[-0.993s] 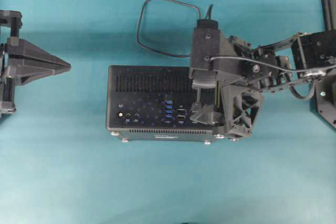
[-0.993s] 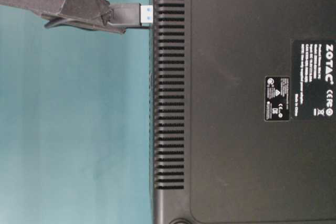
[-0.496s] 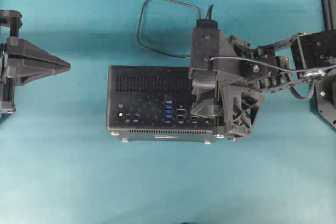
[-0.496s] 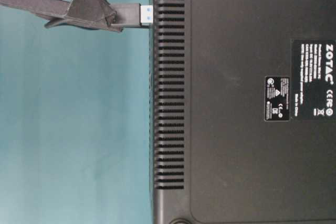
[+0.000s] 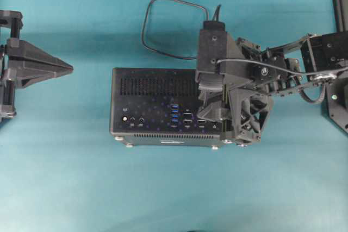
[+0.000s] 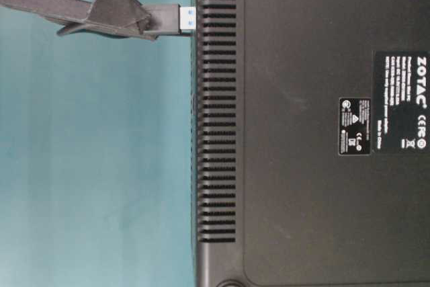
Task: Insert the USB into the PC box with both arms.
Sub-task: 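Close the right gripper around the black USB plug, then pull the USB plug out of its port with the right gripper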
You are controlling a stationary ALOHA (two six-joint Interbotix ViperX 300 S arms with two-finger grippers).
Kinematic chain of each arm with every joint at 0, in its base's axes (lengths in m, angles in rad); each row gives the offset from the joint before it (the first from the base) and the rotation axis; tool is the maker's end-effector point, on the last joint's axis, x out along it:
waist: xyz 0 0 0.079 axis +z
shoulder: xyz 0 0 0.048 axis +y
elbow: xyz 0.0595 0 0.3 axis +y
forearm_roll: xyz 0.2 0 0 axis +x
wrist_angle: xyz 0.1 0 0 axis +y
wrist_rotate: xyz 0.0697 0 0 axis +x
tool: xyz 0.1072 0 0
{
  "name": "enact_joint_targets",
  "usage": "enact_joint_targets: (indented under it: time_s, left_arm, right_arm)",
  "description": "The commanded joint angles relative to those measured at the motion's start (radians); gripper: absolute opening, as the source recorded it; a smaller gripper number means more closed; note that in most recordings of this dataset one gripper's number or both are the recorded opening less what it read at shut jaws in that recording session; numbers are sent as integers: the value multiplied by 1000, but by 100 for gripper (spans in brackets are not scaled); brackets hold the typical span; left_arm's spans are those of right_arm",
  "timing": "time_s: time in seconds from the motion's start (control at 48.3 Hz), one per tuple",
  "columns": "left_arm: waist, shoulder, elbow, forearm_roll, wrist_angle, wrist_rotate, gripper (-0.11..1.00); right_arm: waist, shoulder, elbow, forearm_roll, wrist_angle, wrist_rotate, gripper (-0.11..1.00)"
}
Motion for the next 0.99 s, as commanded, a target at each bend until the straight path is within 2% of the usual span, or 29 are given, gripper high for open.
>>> enact_joint_targets:
  time_s: [0.0, 0.29, 0.414, 0.869, 0.972]
  left_arm:
    - [2, 3, -23, 3, -9, -3, 0]
    - [2, 3, -23, 3, -14, -3, 0]
    - [2, 3, -23, 3, -20, -3, 0]
    - [2, 3, -26, 3, -20, -5, 0]
    - [2, 3, -25, 3, -21, -6, 0]
  right_arm:
    - [6, -9, -18, 3, -3, 3, 45]
    - [14, -9, -18, 3, -5, 3, 19]
    - [14, -12, -25, 3, -5, 5, 14]
    - [14, -23, -72, -15, -3, 9, 12]
    - [14, -14, -75, -41, -8, 9, 12]
